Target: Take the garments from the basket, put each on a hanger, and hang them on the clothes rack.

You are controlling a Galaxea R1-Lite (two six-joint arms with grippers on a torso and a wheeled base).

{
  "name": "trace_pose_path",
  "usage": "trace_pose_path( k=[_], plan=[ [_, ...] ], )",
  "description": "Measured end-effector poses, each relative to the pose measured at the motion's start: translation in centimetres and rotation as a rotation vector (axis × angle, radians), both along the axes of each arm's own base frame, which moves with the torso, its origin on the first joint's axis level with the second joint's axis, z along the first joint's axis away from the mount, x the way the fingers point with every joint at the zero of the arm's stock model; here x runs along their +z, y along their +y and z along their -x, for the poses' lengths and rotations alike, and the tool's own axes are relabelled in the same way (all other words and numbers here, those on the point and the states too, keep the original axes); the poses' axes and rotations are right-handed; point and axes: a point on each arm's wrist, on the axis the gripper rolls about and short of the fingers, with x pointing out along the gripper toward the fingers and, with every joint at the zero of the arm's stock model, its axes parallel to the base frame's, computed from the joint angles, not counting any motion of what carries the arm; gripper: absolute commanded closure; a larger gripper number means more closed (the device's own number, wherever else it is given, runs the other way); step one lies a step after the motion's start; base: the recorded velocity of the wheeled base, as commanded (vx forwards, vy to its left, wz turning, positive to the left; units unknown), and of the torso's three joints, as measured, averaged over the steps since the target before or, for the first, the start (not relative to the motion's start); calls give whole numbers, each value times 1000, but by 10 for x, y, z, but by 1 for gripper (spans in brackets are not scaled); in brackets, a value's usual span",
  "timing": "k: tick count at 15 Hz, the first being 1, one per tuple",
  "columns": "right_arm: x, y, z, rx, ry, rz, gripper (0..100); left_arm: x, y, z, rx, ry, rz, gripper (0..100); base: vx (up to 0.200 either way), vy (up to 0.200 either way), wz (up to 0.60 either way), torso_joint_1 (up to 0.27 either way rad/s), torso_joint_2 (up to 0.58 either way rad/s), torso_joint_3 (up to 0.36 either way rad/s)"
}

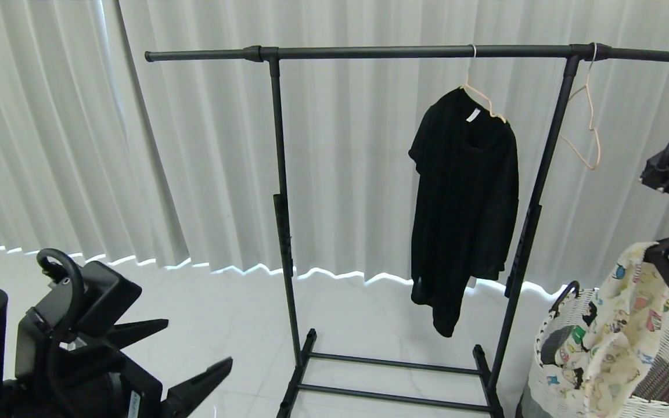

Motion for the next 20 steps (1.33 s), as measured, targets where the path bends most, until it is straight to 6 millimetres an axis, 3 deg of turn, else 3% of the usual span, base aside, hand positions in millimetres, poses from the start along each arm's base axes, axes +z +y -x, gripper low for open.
trace_pose_path(
  k=[4, 8, 15, 20],
  plan=[
    [28, 47, -12, 146, -65, -91, 100, 6, -18, 14, -226, -20, 64, 0, 0, 0, 0, 0, 0, 0],
    [49, 101, -21, 280, -100, -176, 100, 17, -39, 7, -301, -97, 158, 0, 0, 0, 0, 0, 0, 0],
    [42, 181, -24, 450, -63, -210, 100, 45, -76, -14, -271, 36, 407, 0, 0, 0, 0, 0, 0, 0],
    [37, 205, -10, 519, -9, -186, 100, 36, -95, -31, -260, 83, 376, 0, 0, 0, 0, 0, 0, 0]
  ],
)
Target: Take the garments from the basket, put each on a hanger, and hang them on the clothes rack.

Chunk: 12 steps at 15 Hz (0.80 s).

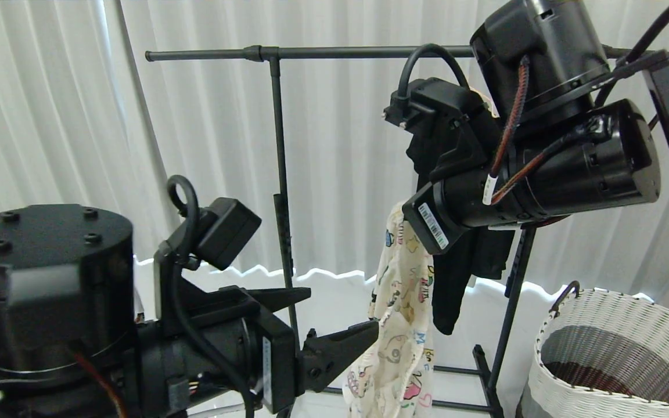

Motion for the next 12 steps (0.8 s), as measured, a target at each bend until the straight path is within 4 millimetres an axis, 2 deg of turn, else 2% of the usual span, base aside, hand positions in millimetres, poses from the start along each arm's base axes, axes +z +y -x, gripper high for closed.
trace_pose_path(
  k=[3, 7, 9, 10, 12],
  plan=[
    [3, 1, 4, 8, 8, 3, 100, -5, -23, -21, -2, 11, -22, 0, 0, 0, 0, 0, 0, 0],
    [6, 0, 5, 1, 10, -10, 100, -36, -44, -43, 72, 57, -127, 0, 0, 0, 0, 0, 0, 0],
    [7, -2, 5, -3, 12, -11, 100, -59, -44, -46, 125, 87, -208, 0, 0, 0, 0, 0, 0, 0],
    [8, -3, 5, -9, 11, -14, 100, -72, -40, -43, 131, 108, -261, 0, 0, 0, 0, 0, 0, 0],
    [9, -7, 3, -21, 10, -14, 100, -86, -30, -34, 118, 121, -330, 0, 0, 0, 0, 0, 0, 0]
  ],
)
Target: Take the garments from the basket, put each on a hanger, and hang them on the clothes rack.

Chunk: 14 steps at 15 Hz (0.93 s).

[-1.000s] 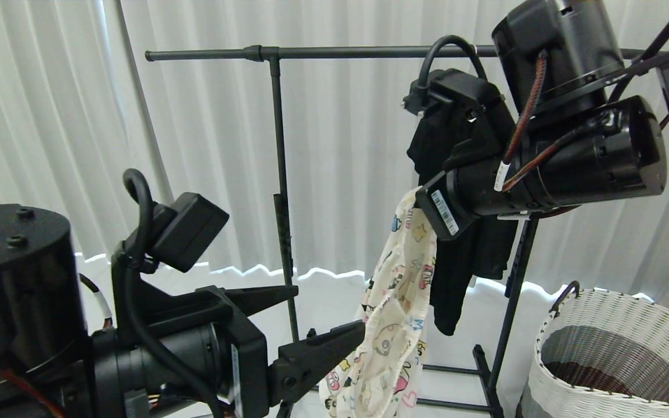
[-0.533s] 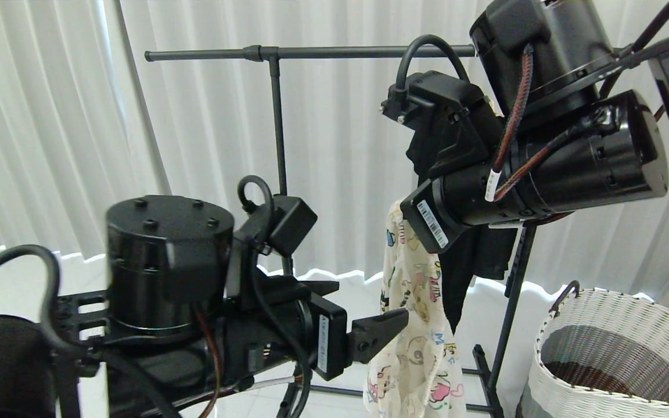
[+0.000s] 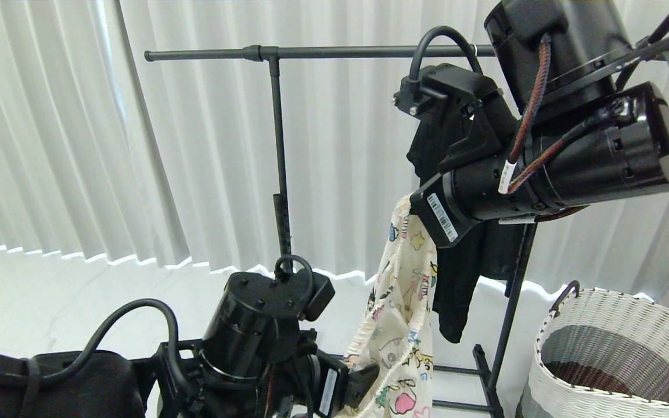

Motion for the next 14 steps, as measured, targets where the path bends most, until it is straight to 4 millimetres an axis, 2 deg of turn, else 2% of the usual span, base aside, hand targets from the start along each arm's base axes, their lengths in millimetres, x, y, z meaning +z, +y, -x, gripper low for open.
trace_pose_path(
  k=[2, 6, 7, 11, 14],
  plan=[
    [1, -2, 0, -5, -2, -1, 100, -5, 14, 13, -34, -9, -50, 0, 0, 0, 0, 0, 0, 0],
    [2, -6, 2, -8, 3, 8, 100, 2, 32, 30, -57, -37, -39, 0, 0, 0, 0, 0, 0, 0],
    [3, -8, 3, -8, 3, 8, 100, 3, 35, 33, -58, -40, -35, 100, 0, 0, 0, 0, 0, 0],
    [2, -22, 10, -40, 43, 47, 100, 11, 40, 38, -56, -66, -12, 100, 0, 0, 0, 0, 0, 0],
    [-5, -52, 17, -105, 101, 84, 100, 27, 53, 38, -20, -85, -2, 100, 0, 0, 0, 0, 0, 0]
  ],
)
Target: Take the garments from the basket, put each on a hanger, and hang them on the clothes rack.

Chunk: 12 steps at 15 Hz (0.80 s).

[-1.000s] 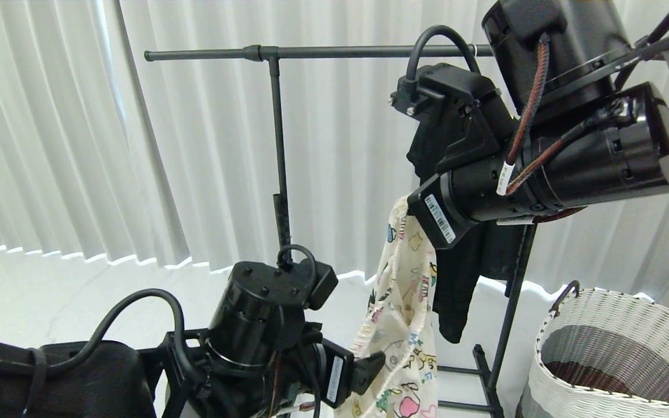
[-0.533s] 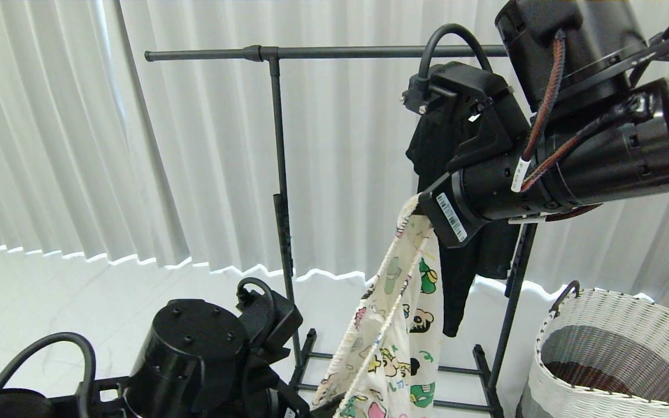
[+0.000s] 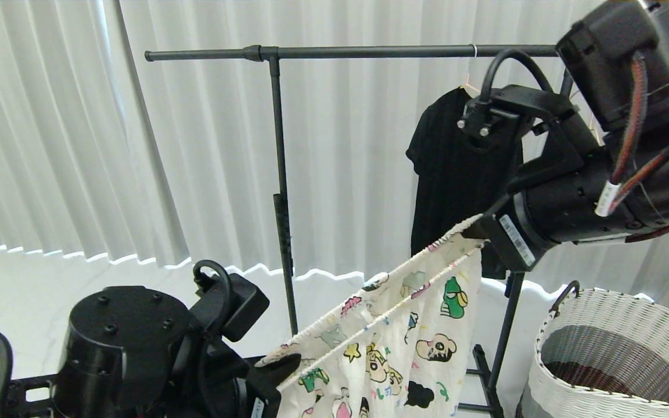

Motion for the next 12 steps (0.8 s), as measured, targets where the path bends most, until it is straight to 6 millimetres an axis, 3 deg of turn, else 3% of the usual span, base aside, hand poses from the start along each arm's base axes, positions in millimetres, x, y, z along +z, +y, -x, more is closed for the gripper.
trace_pose_path(
  k=[3, 7, 10, 12],
  plan=[
    [-12, -34, 16, -43, 45, 49, 100, 38, 8, -2, -9, 83, -24, 100, 0, 0, 0, 0, 0, 0],
    [-11, -73, 41, -85, 53, 55, 100, 126, 16, -1, -41, 83, 48, 100, 0, 0, 0, 0, 0, 0],
    [3, -85, 50, -95, 8, 5, 100, 173, 21, 2, -52, 53, 89, 100, 0, 0, 0, 0, 0, 0],
    [18, -85, 47, -104, -32, -37, 100, 184, 19, 1, -52, 28, 105, 100, 0, 0, 0, 0, 0, 0]
  ],
)
